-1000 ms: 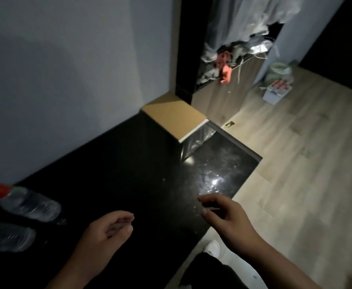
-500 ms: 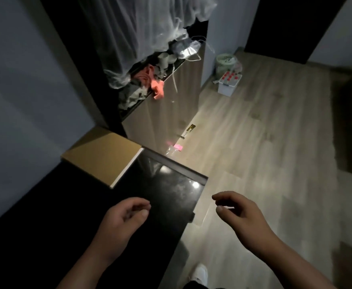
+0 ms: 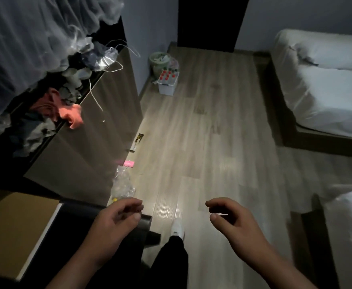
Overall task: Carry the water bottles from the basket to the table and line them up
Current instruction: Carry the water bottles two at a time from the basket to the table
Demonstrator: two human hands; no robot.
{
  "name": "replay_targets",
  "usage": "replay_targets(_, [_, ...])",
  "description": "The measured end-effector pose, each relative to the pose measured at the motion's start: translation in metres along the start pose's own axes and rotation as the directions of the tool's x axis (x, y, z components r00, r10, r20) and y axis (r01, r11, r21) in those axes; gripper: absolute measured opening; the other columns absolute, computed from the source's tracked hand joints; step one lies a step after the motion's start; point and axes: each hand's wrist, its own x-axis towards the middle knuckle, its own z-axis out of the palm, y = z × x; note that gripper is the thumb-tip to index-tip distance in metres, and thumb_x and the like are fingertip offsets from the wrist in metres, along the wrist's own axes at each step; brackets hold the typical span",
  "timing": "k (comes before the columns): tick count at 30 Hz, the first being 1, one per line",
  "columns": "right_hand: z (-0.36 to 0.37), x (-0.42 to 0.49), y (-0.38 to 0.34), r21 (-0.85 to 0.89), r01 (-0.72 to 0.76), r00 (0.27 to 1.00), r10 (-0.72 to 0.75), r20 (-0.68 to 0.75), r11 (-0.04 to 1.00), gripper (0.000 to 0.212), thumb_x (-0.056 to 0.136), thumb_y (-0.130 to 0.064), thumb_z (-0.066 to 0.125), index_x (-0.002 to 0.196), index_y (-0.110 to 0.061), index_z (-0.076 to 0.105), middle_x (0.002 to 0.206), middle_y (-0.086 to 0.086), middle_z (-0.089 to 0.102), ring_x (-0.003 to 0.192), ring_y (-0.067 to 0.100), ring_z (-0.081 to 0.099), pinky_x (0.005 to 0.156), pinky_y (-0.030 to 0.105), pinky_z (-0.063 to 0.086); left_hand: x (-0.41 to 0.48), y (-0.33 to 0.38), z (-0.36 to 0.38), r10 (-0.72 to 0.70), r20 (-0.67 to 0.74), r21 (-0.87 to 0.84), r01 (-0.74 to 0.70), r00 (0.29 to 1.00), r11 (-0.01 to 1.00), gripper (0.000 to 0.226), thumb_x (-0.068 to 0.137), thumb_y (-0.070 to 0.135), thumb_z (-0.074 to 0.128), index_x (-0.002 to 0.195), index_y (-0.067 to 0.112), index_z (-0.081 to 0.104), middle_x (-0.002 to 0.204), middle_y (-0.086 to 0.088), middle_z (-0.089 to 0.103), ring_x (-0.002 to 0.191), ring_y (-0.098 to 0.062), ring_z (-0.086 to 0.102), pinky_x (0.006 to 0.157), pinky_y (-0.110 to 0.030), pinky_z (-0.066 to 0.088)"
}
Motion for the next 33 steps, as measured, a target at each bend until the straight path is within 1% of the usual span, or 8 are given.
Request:
replay_targets(3, [-0.011, 0.051, -0.007, -0.038, -0.009, 1.000, 0.009, -0.005, 0.999, 0.025, 0.088, -0.009, 0.066, 0.098, -0.031, 0.071, 0.105, -0.015, 0.070, 0.102, 0.004, 0.064, 0.087, 0.026, 0.052, 0.055, 0.013, 0.010, 0.019, -0.013, -0.022, -0.019, 1.000, 1.000, 0.035, 0.057, 0.045, 0.069, 0.091, 0.040, 0.074, 0.100, 0.002, 0.076, 0.094, -0.017, 0.072, 0.081, -0.023, 0.056])
replay_targets(8, [-0.028, 0.147, -0.038, -0.046, -0.021, 1.000, 0.020, -0.004, 0.999, 0.020, 0.086, -0.017, 0.067, 0.096, -0.034, 0.070, 0.103, -0.013, 0.070, 0.097, 0.003, 0.065, 0.081, 0.023, 0.052, 0.146, 0.025, 0.015, 0.004, -0.014, -0.047, -0.005, 1.000, 0.999, 0.035, 0.057, 0.048, 0.067, 0.091, 0.043, 0.072, 0.100, 0.006, 0.075, 0.095, -0.013, 0.071, 0.075, -0.025, 0.051])
replay_targets(10, [-0.037, 0.181, -0.050, -0.045, -0.029, 1.000, 0.028, -0.010, 0.999, 0.021, 0.086, -0.017, 0.068, 0.095, -0.036, 0.071, 0.103, -0.010, 0.070, 0.095, 0.004, 0.065, 0.079, 0.023, 0.052, 0.176, 0.027, 0.019, -0.013, 0.014, -0.061, 0.014, 1.000, 0.998, 0.032, 0.060, 0.040, 0.071, 0.091, 0.041, 0.073, 0.099, 0.003, 0.076, 0.094, -0.012, 0.071, 0.067, -0.017, 0.051])
replay_targets(13, [-0.054, 0.219, -0.061, -0.016, -0.023, 0.998, 0.022, -0.058, 1.000, 0.021, 0.077, -0.031, 0.065, 0.095, -0.041, 0.070, 0.104, -0.011, 0.070, 0.096, 0.005, 0.066, 0.082, 0.025, 0.054, 0.219, 0.033, 0.031, -0.043, 0.069, -0.082, 0.049, 0.997, 0.995, 0.028, 0.062, 0.029, 0.072, 0.089, 0.037, 0.074, 0.097, -0.001, 0.076, 0.094, -0.014, 0.071, 0.060, -0.009, 0.048])
replay_targets(17, [-0.082, 0.245, -0.060, 0.012, -0.027, 0.994, 0.028, -0.103, 1.000, 0.024, 0.075, -0.031, 0.063, 0.096, -0.042, 0.069, 0.105, -0.012, 0.070, 0.101, 0.006, 0.065, 0.086, 0.026, 0.052, 0.270, 0.056, 0.051, -0.054, 0.136, -0.075, 0.065, 0.989, 0.995, 0.031, 0.060, 0.035, 0.074, 0.091, 0.035, 0.075, 0.098, -0.003, 0.076, 0.097, -0.020, 0.071, 0.083, -0.024, 0.057])
replay_targets(19, [-0.104, 0.264, -0.057, 0.030, -0.034, 0.988, 0.038, -0.150, 0.999, 0.022, 0.078, -0.025, 0.066, 0.096, -0.039, 0.070, 0.104, -0.011, 0.071, 0.101, 0.007, 0.066, 0.085, 0.026, 0.052, 0.304, 0.072, 0.065, -0.041, 0.153, -0.079, 0.053, 0.987, 0.995, 0.035, 0.057, 0.042, 0.073, 0.091, 0.034, 0.075, 0.099, -0.004, 0.076, 0.097, -0.021, 0.071, 0.087, -0.031, 0.056])
replay_targets(23, [-0.147, 0.309, -0.043, 0.070, -0.076, 0.976, 0.089, -0.201, 0.995, 0.028, 0.088, -0.003, 0.066, 0.098, -0.029, 0.071, 0.103, -0.008, 0.072, 0.099, 0.008, 0.067, 0.086, 0.028, 0.051, 0.371, 0.098, 0.091, -0.024, 0.152, -0.069, 0.035, 0.988, 0.997, 0.037, 0.057, 0.044, 0.072, 0.092, 0.033, 0.075, 0.099, -0.005, 0.076, 0.097, -0.021, 0.071, 0.090, -0.036, 0.052])
replay_targets(33, [-0.260, 0.470, -0.060, 0.152, -0.012, 0.974, 0.046, -0.224, 0.988, 0.026, 0.088, 0.000, 0.064, 0.099, -0.022, 0.070, 0.102, -0.008, 0.072, 0.098, 0.010, 0.067, 0.082, 0.024, 0.051, 0.523, 0.168, 0.179, -0.007, 0.137, -0.077, 0.018, 0.991, 0.997, 0.038, 0.056, 0.044, 0.072, 0.091, 0.029, 0.076, 0.098, -0.008, 0.075, 0.099, -0.026, 0.070, 0.092, -0.036, 0.053])
